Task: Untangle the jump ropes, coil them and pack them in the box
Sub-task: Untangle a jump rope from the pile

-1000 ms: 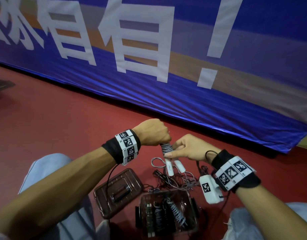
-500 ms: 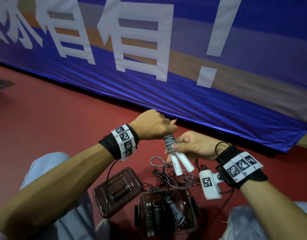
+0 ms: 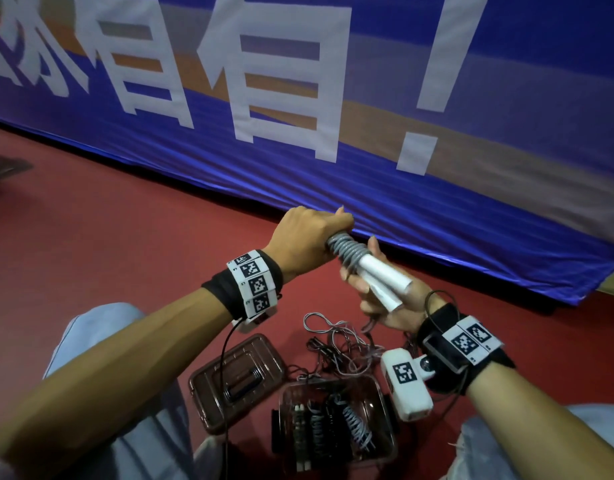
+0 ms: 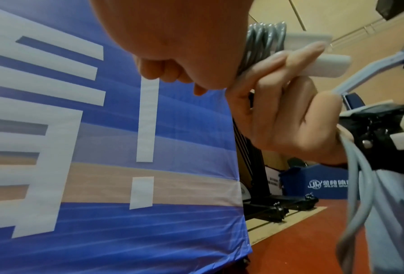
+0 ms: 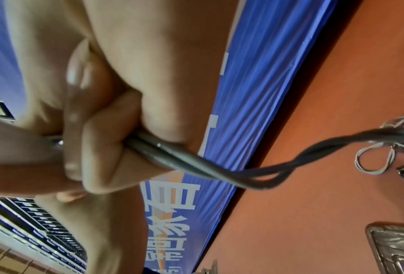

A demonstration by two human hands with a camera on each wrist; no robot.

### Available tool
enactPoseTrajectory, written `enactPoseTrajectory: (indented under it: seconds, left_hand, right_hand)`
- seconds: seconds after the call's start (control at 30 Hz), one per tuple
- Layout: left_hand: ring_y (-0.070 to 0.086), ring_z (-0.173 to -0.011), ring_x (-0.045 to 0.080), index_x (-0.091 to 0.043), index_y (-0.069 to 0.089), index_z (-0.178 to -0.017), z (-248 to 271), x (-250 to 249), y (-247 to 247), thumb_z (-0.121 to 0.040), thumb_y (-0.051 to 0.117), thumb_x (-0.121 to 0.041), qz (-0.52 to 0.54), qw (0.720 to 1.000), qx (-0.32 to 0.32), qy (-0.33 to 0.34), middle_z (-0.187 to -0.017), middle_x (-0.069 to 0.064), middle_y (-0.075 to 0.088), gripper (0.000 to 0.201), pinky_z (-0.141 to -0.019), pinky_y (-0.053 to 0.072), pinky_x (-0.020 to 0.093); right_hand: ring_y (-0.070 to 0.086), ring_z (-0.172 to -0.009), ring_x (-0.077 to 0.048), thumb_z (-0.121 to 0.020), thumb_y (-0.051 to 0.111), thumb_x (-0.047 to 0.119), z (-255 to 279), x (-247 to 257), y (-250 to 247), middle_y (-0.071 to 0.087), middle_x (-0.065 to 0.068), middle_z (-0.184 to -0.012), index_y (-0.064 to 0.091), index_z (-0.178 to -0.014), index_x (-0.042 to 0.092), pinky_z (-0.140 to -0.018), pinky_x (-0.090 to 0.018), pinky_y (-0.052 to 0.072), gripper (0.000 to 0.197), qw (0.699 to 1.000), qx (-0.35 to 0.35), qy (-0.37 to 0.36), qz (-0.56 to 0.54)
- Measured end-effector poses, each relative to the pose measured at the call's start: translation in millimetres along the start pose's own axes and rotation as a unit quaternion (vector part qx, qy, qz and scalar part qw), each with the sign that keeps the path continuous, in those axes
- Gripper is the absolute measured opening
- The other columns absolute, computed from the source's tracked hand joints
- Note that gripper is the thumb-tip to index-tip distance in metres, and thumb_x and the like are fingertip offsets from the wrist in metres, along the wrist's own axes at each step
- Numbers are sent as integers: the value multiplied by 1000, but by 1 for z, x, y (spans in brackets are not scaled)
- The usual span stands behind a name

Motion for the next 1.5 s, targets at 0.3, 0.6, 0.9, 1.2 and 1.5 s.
enactPoseTrajectory:
  seconds: [0.3,0.6,0.9,1.2,1.5]
  left_hand:
    - [51,-69,42,-19,49,-70,6,16,22,-76,56,-14,-3,944,175,-281,-64,1,48,10,-58,34,35]
    - [66,-100,39,-8,59,-110,28,17,54,-89,58,-21,-98,894,303,-314,-111,15,67,24,-72,43,38]
    - [69,-96,30,-11,64,-112,30,8,58,-92,57,-18,-165,869,382,-268,-107,9,70,22,-69,45,34]
    - [69,-100,28,-12,65,-116,33,-1,65,-94,58,-16,-225,852,466,-82,-113,7,70,23,-68,46,35]
    - [70,-93,30,-14,66,-102,28,-10,55,-95,56,-15,-281,839,443,144,-101,4,72,12,-66,45,36]
  right_hand:
    - [19,-27,-6,-106,39,24,-22,1,-7,42,5,-57,53,-88,4,-35,-19,13,30,991,-91,-71,-71]
    - [24,-30,-3,-103,29,-1,-28,-28,-20,43,-3,-66,52,-98,1,-28,-16,18,23,961,-259,32,-91]
    - [59,-50,1,-99,61,16,-7,0,-41,74,0,-69,74,-70,7,-51,-18,44,33,727,-280,4,627]
    - [62,-72,-19,-67,88,56,-2,17,-31,64,8,-82,58,-84,19,-62,-34,50,51,569,-222,-87,787]
    - [56,-47,-9,-73,84,59,-13,-8,-32,73,-3,-67,72,-84,14,-45,-24,42,48,734,-92,10,673]
Point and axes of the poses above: each hand's wrist, its own z-axis away from the middle knuckle, its own y-axis out of the palm, x = y × z, the point moved 5 cm from there along -z, towards the middle knuckle
